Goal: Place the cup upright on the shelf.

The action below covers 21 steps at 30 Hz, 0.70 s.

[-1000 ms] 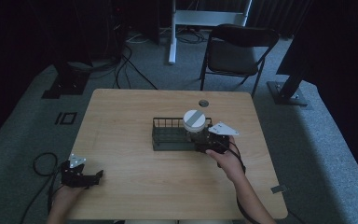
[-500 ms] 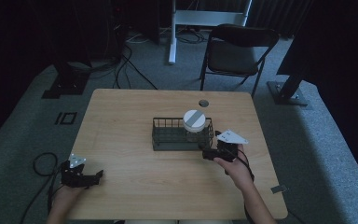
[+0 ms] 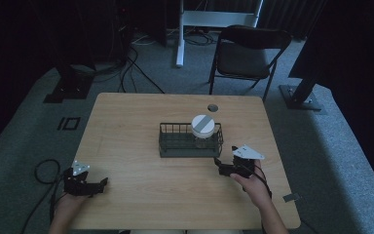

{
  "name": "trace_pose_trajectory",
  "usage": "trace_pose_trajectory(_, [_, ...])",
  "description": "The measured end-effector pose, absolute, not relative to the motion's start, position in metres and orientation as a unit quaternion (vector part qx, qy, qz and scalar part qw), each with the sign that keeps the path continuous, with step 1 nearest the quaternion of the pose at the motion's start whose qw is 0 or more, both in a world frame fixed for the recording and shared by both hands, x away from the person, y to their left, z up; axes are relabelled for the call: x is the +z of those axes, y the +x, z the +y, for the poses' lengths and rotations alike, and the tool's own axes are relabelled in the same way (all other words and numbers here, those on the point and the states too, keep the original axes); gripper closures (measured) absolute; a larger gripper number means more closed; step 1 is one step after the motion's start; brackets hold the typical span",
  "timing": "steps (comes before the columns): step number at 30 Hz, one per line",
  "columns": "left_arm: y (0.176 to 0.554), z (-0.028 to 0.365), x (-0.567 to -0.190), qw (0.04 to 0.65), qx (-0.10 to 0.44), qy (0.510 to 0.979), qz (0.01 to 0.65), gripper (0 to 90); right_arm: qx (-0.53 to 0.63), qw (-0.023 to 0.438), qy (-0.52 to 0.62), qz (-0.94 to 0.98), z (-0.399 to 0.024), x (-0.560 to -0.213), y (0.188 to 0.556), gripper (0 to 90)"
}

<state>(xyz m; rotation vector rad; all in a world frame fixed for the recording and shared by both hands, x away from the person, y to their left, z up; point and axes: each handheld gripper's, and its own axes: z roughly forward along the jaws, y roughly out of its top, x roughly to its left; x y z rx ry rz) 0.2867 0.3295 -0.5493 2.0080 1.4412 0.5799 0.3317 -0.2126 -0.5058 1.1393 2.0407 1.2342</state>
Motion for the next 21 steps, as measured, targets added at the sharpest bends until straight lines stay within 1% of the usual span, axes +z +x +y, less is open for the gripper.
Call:
trace_pose_trajectory(10, [0.287,0.329,-0.549,0.297,0.218,0.755,0.542,0.2,0.429,0.236,0.435,0.756,-0.228,-0.523,0.324,12.8])
trace_pose_trajectory(13, [0.287,0.329,-0.549,0.297,0.218,0.755,0.542,0.2,0.41,0.243,0.434,0.764,-0.235,-0.528,0.322,12.9])
trace_pose_trajectory(16, [0.287,0.329,-0.549,0.297,0.218,0.755,0.542,0.2,0.403,0.235,0.439,0.768,-0.24,-0.532,0.319,12.9])
trace_pose_trajectory(21, [0.287,0.329,-0.549,0.297,0.218,0.755,0.542,0.2,0.394,0.234,0.452,0.765,-0.249,-0.536,0.317,12.9])
